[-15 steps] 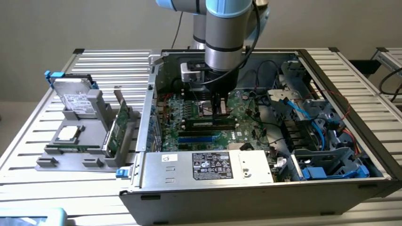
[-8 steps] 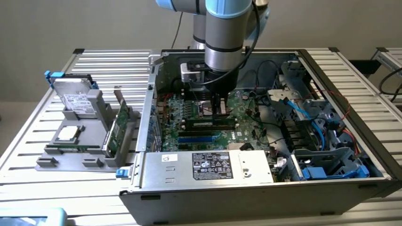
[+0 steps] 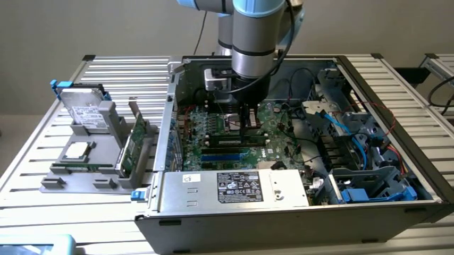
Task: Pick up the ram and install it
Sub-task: 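Insert the ram into the slot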
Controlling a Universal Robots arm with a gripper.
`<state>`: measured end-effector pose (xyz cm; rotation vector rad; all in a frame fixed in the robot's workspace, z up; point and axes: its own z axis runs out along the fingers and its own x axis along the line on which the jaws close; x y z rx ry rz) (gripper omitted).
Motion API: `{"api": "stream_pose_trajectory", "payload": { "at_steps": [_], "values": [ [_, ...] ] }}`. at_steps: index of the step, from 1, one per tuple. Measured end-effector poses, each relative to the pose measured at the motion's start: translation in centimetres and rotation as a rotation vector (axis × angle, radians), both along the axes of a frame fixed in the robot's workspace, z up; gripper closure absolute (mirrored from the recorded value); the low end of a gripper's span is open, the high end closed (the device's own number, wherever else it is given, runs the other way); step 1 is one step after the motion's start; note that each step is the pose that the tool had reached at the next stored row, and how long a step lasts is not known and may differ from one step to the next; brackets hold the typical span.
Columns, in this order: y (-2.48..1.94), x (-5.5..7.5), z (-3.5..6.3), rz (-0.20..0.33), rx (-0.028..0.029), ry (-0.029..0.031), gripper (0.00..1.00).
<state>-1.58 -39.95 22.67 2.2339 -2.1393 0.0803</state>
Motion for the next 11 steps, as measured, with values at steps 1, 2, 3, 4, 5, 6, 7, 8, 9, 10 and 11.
{"api": "stream_pose_trajectory", "payload": {
  "at_steps": [1, 2, 3, 4, 5, 6, 7, 8, 9, 10, 11],
  "values": [
    [0.00, 0.1, 0.16, 0.000, -0.0001, 0.0000, 0.72],
    [0.00, 0.1, 0.28, 0.000, 0.0000, 0.0000, 0.72],
    [0.00, 0.3, 0.39, 0.000, -0.0001, 0.0000, 0.72],
    [0.00, 0.4, 0.48, 0.000, 0.0000, 0.0000, 0.72],
    [0.00, 0.6, 0.55, 0.000, -0.0001, 0.0000, 0.72],
    [0.00, 0.7, 0.63, 0.000, -0.0001, 0.0001, 0.72],
    [0.00, 0.9, 0.74, 0.000, 0.0000, 0.0001, 0.72],
    [0.00, 1.0, 0.85, 0.000, 0.0000, 0.0004, 0.72],
    [-0.01, 1.1, 0.92, 0.000, -0.0001, 0.0010, 0.72],
    [-0.01, 1.1, 0.93, 0.000, 0.0000, 0.0015, 0.72],
    [-0.02, 1.1, 0.92, 0.000, 0.0002, 0.0019, 0.72]
  ]
}}
